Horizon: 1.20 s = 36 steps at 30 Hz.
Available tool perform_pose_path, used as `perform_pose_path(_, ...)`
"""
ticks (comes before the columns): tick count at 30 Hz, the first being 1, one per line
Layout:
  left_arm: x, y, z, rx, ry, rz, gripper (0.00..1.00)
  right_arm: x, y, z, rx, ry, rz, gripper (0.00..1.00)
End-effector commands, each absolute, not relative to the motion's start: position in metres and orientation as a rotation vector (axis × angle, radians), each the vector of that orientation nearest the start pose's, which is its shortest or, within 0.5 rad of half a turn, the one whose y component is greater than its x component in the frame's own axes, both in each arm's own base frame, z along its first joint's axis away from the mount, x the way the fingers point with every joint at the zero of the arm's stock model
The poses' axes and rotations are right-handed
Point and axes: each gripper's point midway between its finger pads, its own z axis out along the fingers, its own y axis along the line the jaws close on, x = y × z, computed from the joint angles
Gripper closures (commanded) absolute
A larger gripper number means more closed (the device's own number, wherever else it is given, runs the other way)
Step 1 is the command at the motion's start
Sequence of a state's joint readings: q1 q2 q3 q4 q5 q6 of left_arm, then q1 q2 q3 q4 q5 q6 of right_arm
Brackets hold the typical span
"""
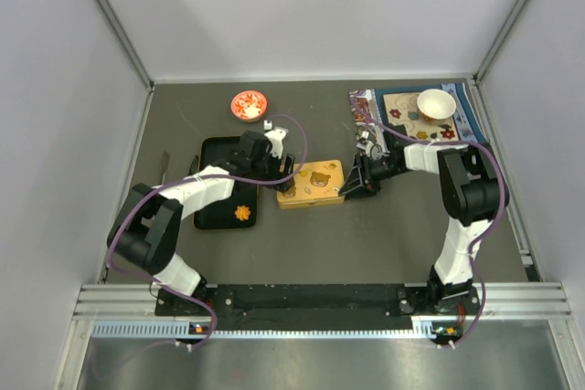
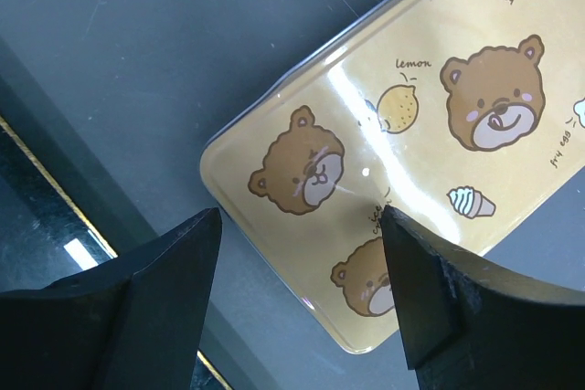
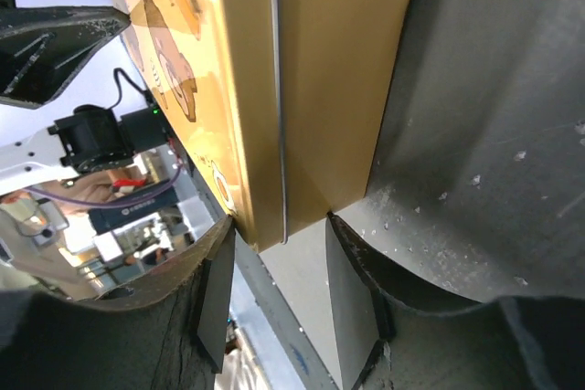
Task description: Pack the cookies
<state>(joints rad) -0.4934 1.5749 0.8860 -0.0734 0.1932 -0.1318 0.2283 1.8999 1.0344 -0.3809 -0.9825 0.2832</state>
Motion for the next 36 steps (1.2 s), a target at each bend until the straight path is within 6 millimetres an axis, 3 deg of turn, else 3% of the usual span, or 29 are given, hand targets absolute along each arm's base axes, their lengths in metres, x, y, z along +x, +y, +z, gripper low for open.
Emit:
perform_pose_path(1,0.317,-0.227,0.054,0.555,2.358,-0.561,0.24,0.301,0.209,0.008,-0.175,2.755,1.255,0.94)
perform_pose_path(3,0.316,-0.227,0.054,0.556,2.352,-0.568,0.25,0.301,0.206,0.007,-0.188,2.755,1.235,1.0)
perform_pose_path(9,0.315,-0.228,0.053,0.553,2.351,-0.578,0.25,0.301,0.205,0.014,-0.214,2.739,1.222,1.0)
perform_pose_path(11,0.316,-0.228,0.054,0.556,2.348,-0.575,0.25,0.302,0.207,0.022,-0.226,2.724,1.237,0.91)
perform_pose_path(13,0.317,-0.227,0.058,0.556,2.338,-0.57,0.25,0.306,0.21,0.037,-0.268,2.68,1.259,0.76)
perform_pose_path(19,0.322,-0.224,0.066,0.56,2.309,-0.547,0.24,0.307,0.216,0.082,-0.341,2.573,1.316,0.54)
perform_pose_path(27,0.334,-0.216,0.071,0.552,2.3,-0.49,0.23,0.298,0.216,0.132,-0.429,2.462,1.322,0.47)
perform_pose_path(31,0.339,-0.214,0.085,0.543,2.267,-0.489,0.21,0.295,0.209,0.152,-0.478,2.412,1.226,0.46)
perform_pose_path(36,0.341,-0.214,0.12,0.545,2.176,-0.497,0.15,0.303,0.195,0.182,-0.525,2.318,1.038,0.41)
